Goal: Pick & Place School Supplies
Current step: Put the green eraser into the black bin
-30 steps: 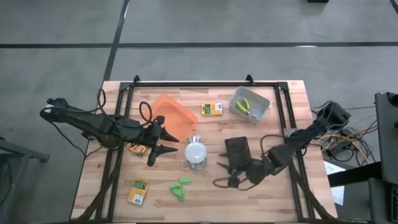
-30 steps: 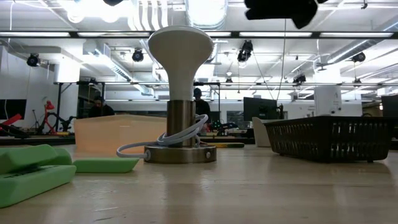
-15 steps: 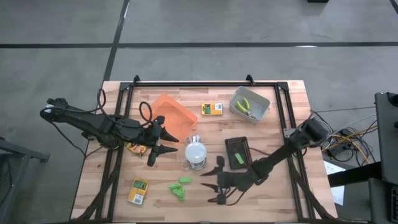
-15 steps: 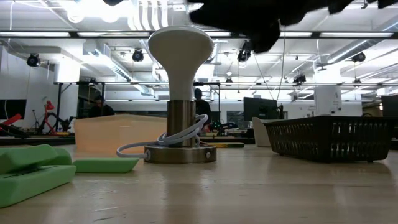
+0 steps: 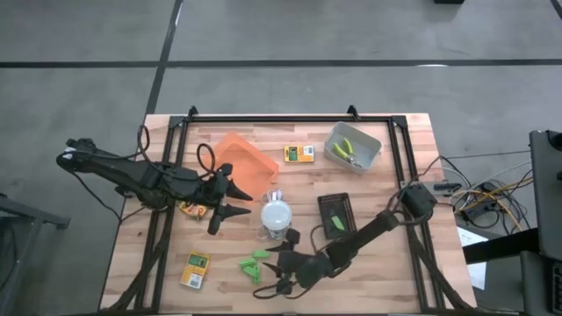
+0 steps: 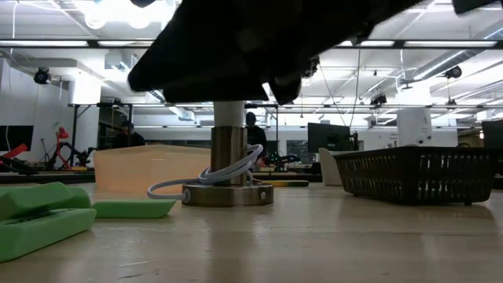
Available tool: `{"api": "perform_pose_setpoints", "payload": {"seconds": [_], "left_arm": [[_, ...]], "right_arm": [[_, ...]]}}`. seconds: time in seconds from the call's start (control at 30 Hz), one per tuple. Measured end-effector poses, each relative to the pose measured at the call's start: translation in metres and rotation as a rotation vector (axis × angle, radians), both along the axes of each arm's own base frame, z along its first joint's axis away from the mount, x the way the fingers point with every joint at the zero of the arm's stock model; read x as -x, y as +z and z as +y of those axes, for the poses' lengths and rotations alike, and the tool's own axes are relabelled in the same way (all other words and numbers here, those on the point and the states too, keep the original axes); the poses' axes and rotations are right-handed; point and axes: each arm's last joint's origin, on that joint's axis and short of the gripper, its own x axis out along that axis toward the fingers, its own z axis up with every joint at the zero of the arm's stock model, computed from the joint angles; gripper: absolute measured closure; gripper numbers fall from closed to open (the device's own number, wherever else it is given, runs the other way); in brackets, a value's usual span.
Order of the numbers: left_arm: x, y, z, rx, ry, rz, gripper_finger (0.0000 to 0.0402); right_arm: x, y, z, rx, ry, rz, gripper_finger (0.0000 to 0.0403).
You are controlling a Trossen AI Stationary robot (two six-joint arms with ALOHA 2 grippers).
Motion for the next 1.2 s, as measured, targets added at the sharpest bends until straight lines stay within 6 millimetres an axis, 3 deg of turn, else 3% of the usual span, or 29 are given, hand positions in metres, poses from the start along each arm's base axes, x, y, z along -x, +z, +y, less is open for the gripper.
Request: {"api": "perform_pose_setpoints", "payload": {"seconds": [0.27,0.7,1.2], "left_arm": [[0.000,0.000,0.000,-0.002,0.000,0.004,0.0232],[0.000,-0.001,0.000,-0.004,0.000,0.010,0.0232],[0.000,-0.001,0.000,-0.004,0.000,0.014,0.0232]], "right_arm": [[-0.010,0.004,-0.009,-0.047,0.015,0.137,0.0233],[-0.020,-0.037,-0.009,-0.052,0.034,0.127,0.0212],[-0.031,-0.047,-0.031,-0.044,-0.001,0.157,0.0211]]}}
